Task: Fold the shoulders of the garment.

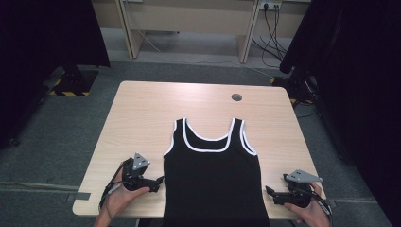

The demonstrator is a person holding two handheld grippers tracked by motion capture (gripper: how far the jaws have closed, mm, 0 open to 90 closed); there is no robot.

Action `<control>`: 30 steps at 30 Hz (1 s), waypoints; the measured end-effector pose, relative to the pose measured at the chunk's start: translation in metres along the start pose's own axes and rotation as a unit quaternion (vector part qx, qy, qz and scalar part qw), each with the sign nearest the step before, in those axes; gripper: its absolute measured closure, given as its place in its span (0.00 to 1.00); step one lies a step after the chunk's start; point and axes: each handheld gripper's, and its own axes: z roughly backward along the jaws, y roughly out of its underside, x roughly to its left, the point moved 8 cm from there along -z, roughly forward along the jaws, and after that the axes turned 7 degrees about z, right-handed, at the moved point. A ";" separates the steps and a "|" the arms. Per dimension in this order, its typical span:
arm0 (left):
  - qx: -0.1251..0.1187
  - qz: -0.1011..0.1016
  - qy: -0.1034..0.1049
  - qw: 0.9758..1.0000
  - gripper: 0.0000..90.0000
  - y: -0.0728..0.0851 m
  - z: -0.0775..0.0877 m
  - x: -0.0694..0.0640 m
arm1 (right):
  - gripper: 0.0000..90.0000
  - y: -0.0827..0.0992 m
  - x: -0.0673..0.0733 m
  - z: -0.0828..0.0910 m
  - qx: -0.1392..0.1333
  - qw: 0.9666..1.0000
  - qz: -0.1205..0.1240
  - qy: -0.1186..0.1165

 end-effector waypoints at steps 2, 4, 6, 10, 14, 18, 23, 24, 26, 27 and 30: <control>0.000 0.000 0.000 1.000 0.00 0.000 0.000 0.000 | 0.14 0.000 0.000 0.000 -0.001 1.000 -0.001 0.001; -0.001 0.000 0.000 1.000 0.00 0.000 0.000 0.000 | 0.14 0.000 0.000 0.000 -0.002 1.000 -0.001 0.001; -0.001 0.000 0.000 1.000 0.00 0.000 0.000 0.000 | 0.14 0.000 0.000 0.000 -0.002 1.000 -0.001 0.002; -0.002 0.003 0.003 1.000 0.00 0.000 0.000 0.000 | 0.13 0.000 0.000 0.000 -0.002 1.000 -0.003 0.003; -0.005 0.012 0.008 1.000 0.00 -0.001 0.001 0.001 | 0.13 0.000 0.001 -0.001 -0.002 1.000 -0.005 0.006; -0.008 0.014 0.008 1.000 0.00 -0.001 0.001 0.002 | 0.13 0.000 0.001 -0.001 -0.002 1.000 -0.004 0.006; -0.008 0.013 0.007 1.000 0.01 -0.004 -0.001 0.003 | 0.13 0.000 0.001 -0.001 -0.002 1.000 -0.005 0.006; -0.008 0.013 0.007 1.000 0.01 -0.004 -0.001 0.003 | 0.13 0.000 0.001 -0.001 -0.002 1.000 -0.005 0.006; -0.010 0.013 0.006 1.000 0.01 -0.006 -0.002 0.004 | 0.13 0.000 0.001 -0.001 -0.003 1.000 -0.005 0.006; -0.009 0.013 0.005 1.000 0.01 -0.006 -0.002 0.004 | 0.13 0.000 0.001 -0.001 -0.003 1.000 -0.005 0.006; -0.015 0.016 0.006 1.000 0.01 -0.012 -0.002 0.005 | 0.13 0.000 0.001 -0.001 -0.003 1.000 -0.005 0.006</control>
